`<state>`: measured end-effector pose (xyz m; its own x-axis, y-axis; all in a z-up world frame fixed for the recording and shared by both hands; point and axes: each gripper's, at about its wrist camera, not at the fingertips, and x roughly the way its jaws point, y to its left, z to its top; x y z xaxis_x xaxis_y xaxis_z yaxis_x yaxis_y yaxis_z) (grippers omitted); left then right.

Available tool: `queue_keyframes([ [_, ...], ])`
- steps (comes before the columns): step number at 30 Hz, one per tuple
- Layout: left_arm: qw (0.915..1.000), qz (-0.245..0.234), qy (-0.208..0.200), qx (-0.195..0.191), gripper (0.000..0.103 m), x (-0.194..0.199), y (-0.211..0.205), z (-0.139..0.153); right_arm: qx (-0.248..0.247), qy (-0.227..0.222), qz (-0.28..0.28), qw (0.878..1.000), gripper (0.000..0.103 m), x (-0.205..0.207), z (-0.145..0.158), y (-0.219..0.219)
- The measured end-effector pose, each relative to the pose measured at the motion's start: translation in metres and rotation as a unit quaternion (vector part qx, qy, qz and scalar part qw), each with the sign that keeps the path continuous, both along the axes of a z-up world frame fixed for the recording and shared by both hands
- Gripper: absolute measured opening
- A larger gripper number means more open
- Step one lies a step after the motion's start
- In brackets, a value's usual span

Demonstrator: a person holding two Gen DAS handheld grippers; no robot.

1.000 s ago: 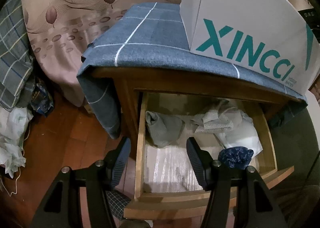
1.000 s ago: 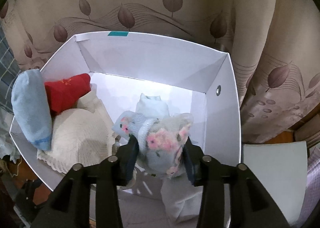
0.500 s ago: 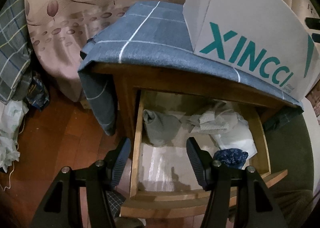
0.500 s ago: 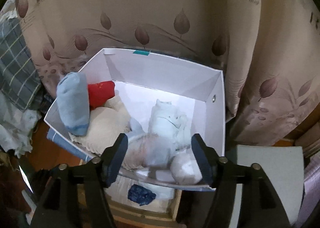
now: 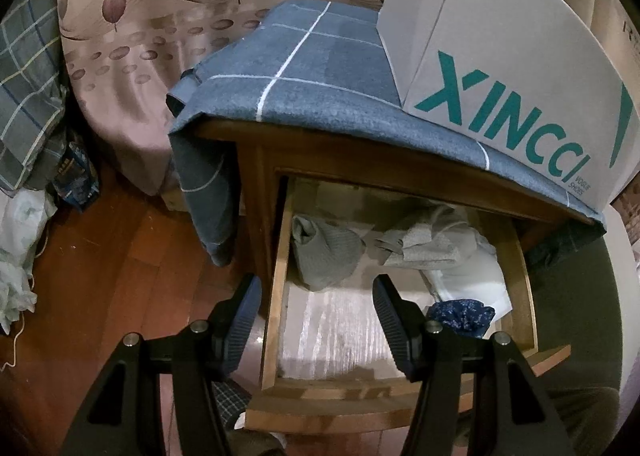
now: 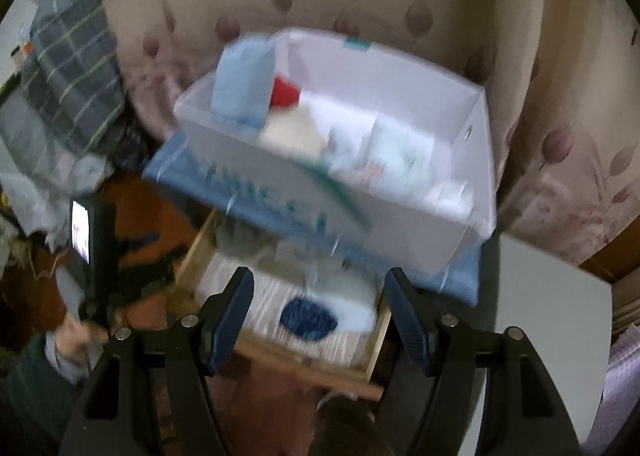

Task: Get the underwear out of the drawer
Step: 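Return the right tool to the drawer above the navy patterned underwear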

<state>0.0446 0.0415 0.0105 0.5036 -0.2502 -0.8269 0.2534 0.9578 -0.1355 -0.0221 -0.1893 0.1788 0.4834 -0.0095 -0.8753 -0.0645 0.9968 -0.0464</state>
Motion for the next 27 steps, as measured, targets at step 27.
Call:
queue_keyframes([
  [27, 0.9997, 0.001, 0.022, -0.010, 0.059, 0.007, 0.000, -0.006, -0.025, 0.242, 0.016, 0.970, 0.071, 0.086, -0.260, 0.014],
])
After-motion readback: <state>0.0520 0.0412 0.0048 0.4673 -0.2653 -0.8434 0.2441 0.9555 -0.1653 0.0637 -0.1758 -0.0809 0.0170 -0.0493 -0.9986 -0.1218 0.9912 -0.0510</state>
